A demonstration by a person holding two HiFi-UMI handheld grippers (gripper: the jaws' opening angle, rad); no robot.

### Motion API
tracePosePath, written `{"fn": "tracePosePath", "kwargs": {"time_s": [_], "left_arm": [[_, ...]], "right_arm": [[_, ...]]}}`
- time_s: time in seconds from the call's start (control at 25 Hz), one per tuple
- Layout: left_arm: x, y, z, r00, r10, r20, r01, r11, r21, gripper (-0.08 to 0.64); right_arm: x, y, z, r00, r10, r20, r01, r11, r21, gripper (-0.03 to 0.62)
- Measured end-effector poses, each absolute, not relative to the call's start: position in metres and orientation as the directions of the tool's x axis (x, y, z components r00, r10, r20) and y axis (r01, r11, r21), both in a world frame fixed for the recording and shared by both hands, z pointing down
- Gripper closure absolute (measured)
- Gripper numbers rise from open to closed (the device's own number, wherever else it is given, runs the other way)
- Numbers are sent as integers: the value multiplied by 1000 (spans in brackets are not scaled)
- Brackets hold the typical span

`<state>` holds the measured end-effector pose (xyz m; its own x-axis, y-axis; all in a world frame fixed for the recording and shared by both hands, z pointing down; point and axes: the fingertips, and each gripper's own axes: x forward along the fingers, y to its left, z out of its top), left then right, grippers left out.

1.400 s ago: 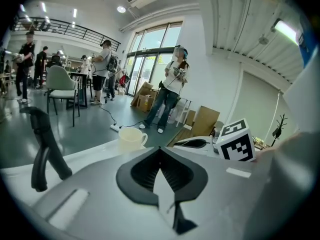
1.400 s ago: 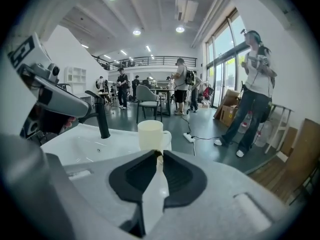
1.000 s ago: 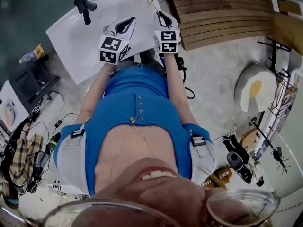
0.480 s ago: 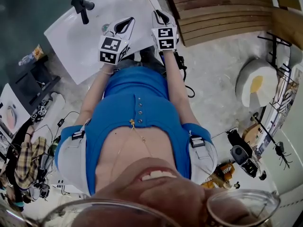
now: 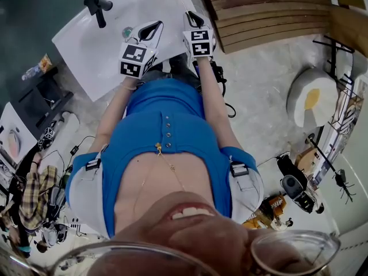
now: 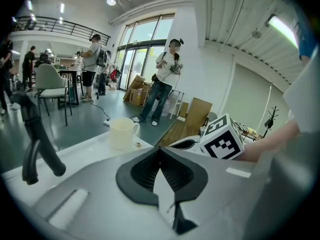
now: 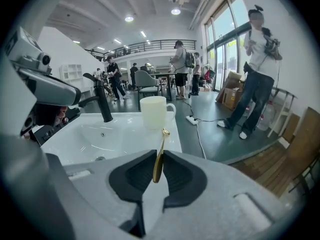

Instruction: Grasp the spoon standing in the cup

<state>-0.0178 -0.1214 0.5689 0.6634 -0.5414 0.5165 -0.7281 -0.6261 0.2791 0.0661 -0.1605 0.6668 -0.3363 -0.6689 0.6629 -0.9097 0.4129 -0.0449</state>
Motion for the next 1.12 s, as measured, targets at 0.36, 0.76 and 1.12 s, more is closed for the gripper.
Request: {"fn": "tracePosePath", "kwargs": {"time_s": [0.36,0.76,1.12], "left_arm": [[-19,-116,569,661,-540,521,-732,-618,288,561],[-21,-113,568,654,-549,520,-740,-607,290,561],[-17,-111,570,651,-549,524,-743,-600,295,561]], "right_arm": [[65,-156,674,-335,-644,688,-899,437,-29,551],[69,-151,688,-327,-605,726,-900,434,-44,551],[73,-150,698,-328,-571,753,-898,436,-60,551]]}}
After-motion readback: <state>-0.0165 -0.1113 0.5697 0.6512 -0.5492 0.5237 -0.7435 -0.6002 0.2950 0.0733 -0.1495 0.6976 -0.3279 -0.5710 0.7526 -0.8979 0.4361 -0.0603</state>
